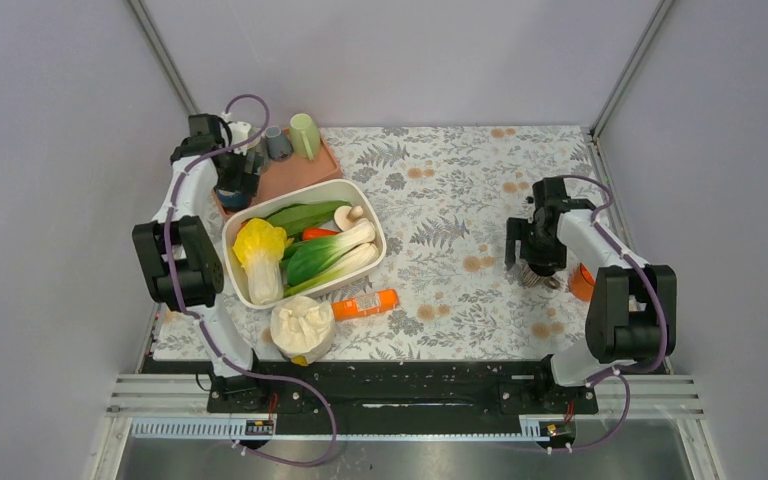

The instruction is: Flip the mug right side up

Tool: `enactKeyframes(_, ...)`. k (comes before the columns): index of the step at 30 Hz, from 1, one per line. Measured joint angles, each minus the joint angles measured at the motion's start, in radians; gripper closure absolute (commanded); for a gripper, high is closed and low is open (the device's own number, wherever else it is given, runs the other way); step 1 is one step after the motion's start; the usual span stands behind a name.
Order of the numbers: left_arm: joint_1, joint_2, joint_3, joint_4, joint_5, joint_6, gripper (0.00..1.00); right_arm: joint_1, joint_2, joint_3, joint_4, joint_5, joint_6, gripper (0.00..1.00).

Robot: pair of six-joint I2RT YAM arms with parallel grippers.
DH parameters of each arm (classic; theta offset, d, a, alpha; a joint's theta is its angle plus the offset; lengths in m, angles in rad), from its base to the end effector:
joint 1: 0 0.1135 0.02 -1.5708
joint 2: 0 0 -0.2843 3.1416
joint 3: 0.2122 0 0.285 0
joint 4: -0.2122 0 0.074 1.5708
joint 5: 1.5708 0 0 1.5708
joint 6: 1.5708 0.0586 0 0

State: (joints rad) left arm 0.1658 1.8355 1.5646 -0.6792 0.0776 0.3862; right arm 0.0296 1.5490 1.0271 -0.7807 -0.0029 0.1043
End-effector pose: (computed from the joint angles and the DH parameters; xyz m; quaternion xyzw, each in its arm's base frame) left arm 0.4504 0.0708 0.2635 0.1164 0.9444 0.0476 0.3037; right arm 0.3202 0.0096 0.1830 0.0368 0.9903 0.0104 0.1333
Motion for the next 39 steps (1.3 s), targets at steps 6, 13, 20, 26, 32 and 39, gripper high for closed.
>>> enactKeyframes(6, 0.064, 0.130, 0.132, 0.029, -0.006, -0.085, 0.01, 0.000, -0.103, 0.000, -0.002, -0.020, -0.002, 0.01)
enactKeyframes(13, 0.116, 0.180, 0.172, 0.007, 0.070, -0.081, 0.06, 0.003, -0.232, -0.013, 0.014, -0.052, -0.002, 0.01)
enactKeyframes(20, 0.162, 0.228, 0.285, -0.048, 0.148, 0.001, 0.28, 0.010, -0.258, -0.017, 0.033, -0.063, -0.002, 0.00)
enactKeyframes(26, 0.203, 0.238, 0.312, -0.059, 0.143, 0.074, 0.30, 0.031, -0.272, -0.020, 0.035, -0.061, -0.002, 0.00)
enactKeyframes(32, 0.223, 0.288, 0.322, -0.016, 0.049, 0.118, 0.32, 0.047, -0.275, -0.020, 0.035, -0.058, -0.002, 0.01)
enactKeyframes(39, 0.219, 0.353, 0.304, 0.039, -0.004, 0.152, 0.32, 0.061, -0.275, -0.020, 0.035, -0.058, -0.003, 0.01)
